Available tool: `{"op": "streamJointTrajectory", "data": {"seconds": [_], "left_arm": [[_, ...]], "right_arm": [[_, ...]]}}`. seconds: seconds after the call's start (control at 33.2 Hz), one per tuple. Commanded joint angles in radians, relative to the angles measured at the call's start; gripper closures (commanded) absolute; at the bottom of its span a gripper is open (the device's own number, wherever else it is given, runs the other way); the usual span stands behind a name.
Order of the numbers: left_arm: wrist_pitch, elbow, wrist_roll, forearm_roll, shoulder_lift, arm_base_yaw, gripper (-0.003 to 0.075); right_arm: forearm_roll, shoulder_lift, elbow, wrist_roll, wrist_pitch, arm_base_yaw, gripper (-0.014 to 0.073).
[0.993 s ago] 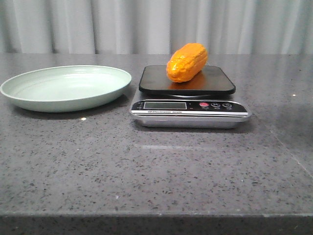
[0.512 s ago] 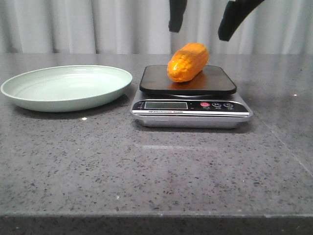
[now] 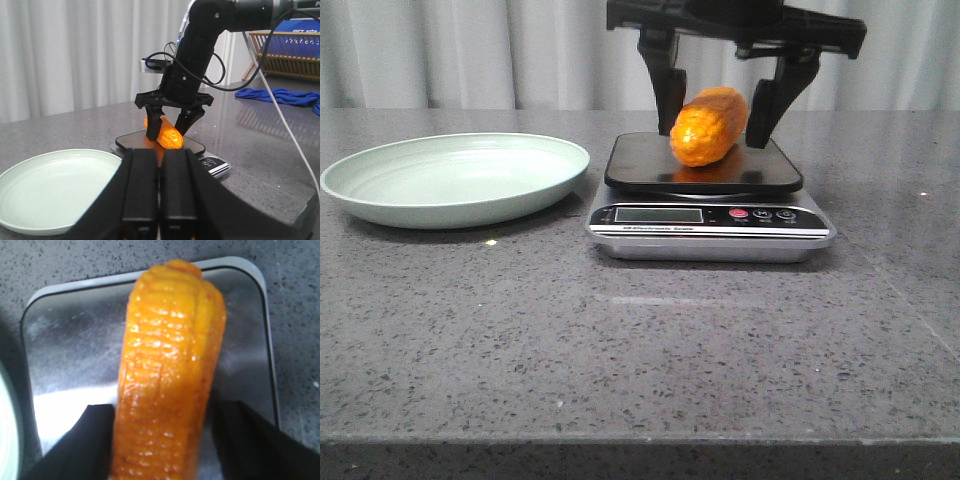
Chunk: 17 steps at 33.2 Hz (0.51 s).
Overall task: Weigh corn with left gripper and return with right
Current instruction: 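Lower the right gripper over the corn on the scale, then grasp the corn with the right gripper and lift it off the scale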
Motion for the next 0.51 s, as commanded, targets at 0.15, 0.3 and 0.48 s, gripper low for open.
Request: {"op": "streamJointTrajectory", "data": {"seconds": [0.15, 0.3, 0.48], "left_arm": [[-0.082, -0.026, -0.002, -0.012, 0.01, -0.005, 0.0586], [-0.082, -0.026, -0.002, -0.012, 0.01, -0.005, 0.0586], [-0.082, -0.026, -0.002, -0.012, 0.01, -0.005, 0.0586]], "right_arm": [[-0.018, -0.025, -0.079, -0.09, -0.022, 0.004, 0.0457], [-0.016, -0.023, -0.16, -0.258, -0.063, 0.064, 0.0447], [0.042, 0.023, -0.262, -0.344, -0.167, 0.167, 0.0446]]}}
